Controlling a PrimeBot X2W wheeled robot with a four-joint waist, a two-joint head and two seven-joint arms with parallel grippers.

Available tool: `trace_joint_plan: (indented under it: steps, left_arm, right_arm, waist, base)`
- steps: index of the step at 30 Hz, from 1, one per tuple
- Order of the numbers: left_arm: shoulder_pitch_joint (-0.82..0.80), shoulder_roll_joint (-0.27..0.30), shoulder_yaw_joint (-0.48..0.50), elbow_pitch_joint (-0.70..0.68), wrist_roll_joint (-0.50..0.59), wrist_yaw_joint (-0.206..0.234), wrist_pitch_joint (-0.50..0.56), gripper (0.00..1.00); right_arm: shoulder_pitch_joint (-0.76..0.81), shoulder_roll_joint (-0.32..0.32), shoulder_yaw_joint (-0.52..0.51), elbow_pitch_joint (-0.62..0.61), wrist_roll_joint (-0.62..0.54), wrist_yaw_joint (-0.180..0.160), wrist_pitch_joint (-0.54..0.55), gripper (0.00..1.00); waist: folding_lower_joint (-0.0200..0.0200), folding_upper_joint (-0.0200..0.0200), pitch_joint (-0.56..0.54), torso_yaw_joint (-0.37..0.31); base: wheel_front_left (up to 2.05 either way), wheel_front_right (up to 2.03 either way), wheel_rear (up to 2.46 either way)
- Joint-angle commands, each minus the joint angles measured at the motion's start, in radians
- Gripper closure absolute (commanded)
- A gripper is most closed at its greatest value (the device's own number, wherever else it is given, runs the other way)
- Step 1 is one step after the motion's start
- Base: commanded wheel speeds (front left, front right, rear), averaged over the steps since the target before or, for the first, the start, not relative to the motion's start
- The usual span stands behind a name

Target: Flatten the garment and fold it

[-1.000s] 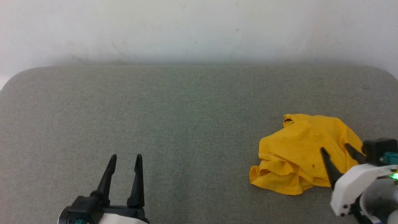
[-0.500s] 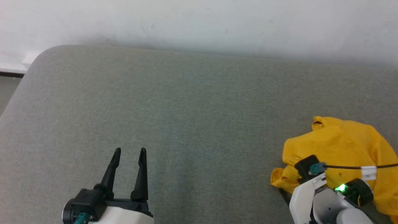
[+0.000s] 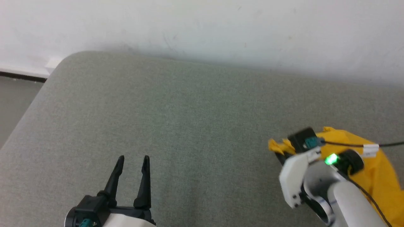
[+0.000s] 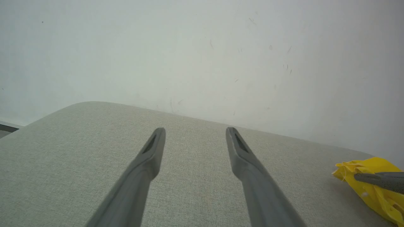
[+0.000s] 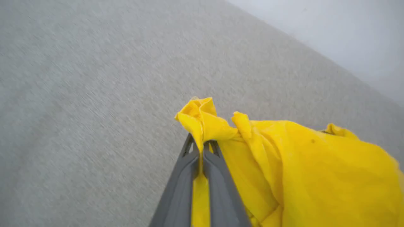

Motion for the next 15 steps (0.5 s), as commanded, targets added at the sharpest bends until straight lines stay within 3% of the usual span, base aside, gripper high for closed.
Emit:
trace_joint_plan:
  steps: [1, 8, 14, 15]
  left_arm:
    - [0.011, -0.002, 0.003, -0.001, -0.001, 0.006, -0.005, 0.00]
    - [0.022, -0.002, 0.040, -0.022, 0.013, 0.021, -0.005, 0.00]
    - [0.023, -0.002, 0.064, -0.032, 0.010, 0.019, -0.005, 0.00]
    - [0.022, -0.002, 0.061, -0.031, 0.008, 0.018, -0.005, 0.00]
  right_arm:
    - [-0.047, 0.020, 0.020, -0.024, 0.015, -0.001, -0.016, 1.00]
    - [-0.151, 0.097, 0.229, -0.087, 0.139, -0.001, -0.039, 1.00]
    - [-0.092, 0.124, 0.411, -0.008, 0.241, -0.001, -0.019, 1.00]
    - [-0.080, 0.125, 0.424, 0.018, 0.247, -0.001, -0.023, 0.89]
  waist:
    - [0.0000, 0.0000, -0.041, -0.007]
    - [0.0000, 0.0000, -0.062, -0.011]
    - [0.0000, 0.0000, -0.024, 0.015]
    - [0.0000, 0.0000, -0.018, 0.020]
  base:
    - [0.00, 0.00, 0.00]
    - [0.00, 0.00, 0.00]
    - [0.00, 0.00, 0.00]
    - [0.00, 0.00, 0.00]
